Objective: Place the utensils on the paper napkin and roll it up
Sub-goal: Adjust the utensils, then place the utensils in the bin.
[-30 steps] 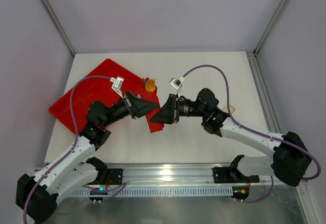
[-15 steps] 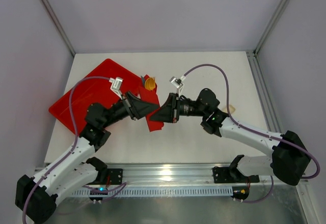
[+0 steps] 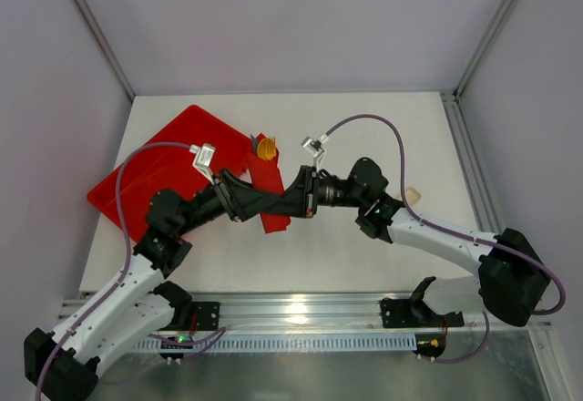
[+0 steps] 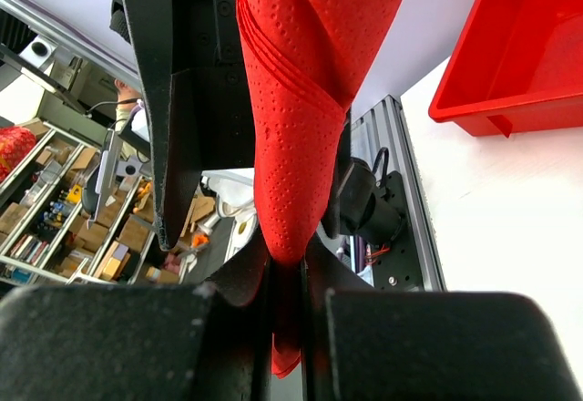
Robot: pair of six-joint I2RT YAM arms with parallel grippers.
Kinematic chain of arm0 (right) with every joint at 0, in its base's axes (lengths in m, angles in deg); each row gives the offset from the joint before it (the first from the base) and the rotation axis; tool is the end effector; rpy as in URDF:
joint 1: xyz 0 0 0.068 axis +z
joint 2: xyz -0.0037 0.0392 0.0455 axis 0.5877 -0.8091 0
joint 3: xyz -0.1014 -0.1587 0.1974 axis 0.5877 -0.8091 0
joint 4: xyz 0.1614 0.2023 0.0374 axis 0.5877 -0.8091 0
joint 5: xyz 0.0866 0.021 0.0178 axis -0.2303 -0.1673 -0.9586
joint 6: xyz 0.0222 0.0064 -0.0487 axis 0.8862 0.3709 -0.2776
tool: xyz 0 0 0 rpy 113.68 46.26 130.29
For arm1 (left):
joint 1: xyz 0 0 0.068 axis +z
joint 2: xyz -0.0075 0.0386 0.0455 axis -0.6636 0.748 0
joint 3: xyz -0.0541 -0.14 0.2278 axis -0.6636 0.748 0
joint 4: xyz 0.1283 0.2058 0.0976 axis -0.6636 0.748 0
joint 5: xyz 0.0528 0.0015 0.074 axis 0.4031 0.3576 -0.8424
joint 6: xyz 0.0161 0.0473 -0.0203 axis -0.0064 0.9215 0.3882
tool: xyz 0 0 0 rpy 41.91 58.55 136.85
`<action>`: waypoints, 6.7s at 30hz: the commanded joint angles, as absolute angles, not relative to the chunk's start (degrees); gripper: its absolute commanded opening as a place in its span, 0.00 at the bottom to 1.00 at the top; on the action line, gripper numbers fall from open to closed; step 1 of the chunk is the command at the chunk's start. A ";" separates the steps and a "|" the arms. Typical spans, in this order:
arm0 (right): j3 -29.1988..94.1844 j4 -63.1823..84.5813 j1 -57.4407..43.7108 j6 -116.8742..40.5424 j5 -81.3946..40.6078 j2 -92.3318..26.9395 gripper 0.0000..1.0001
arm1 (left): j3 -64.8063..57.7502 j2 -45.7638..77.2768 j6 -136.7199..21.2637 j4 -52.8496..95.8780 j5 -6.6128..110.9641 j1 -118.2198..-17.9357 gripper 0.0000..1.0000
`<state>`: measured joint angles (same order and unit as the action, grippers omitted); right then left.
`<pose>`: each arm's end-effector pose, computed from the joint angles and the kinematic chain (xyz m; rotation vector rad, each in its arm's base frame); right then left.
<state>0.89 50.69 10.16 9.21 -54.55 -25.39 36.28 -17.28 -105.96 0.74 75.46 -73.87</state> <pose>0.1823 0.2240 0.3144 -0.6156 1.6628 1.8646 0.1408 -0.1111 0.3312 0.1611 1.6018 -1.6679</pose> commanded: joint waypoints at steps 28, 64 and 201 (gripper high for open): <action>1.77 52.25 11.82 6.88 -54.15 -23.60 0.03 | 38.76 -14.38 -110.75 -7.33 76.61 -74.19 0.37; 2.47 51.99 12.96 6.79 -54.32 -24.04 0.04 | 39.20 -19.57 -108.11 1.11 72.22 -74.19 0.29; 37.45 -46.27 1.71 -29.95 -43.08 -30.36 0.83 | -11.86 60.76 -24.17 70.82 64.83 -41.84 0.15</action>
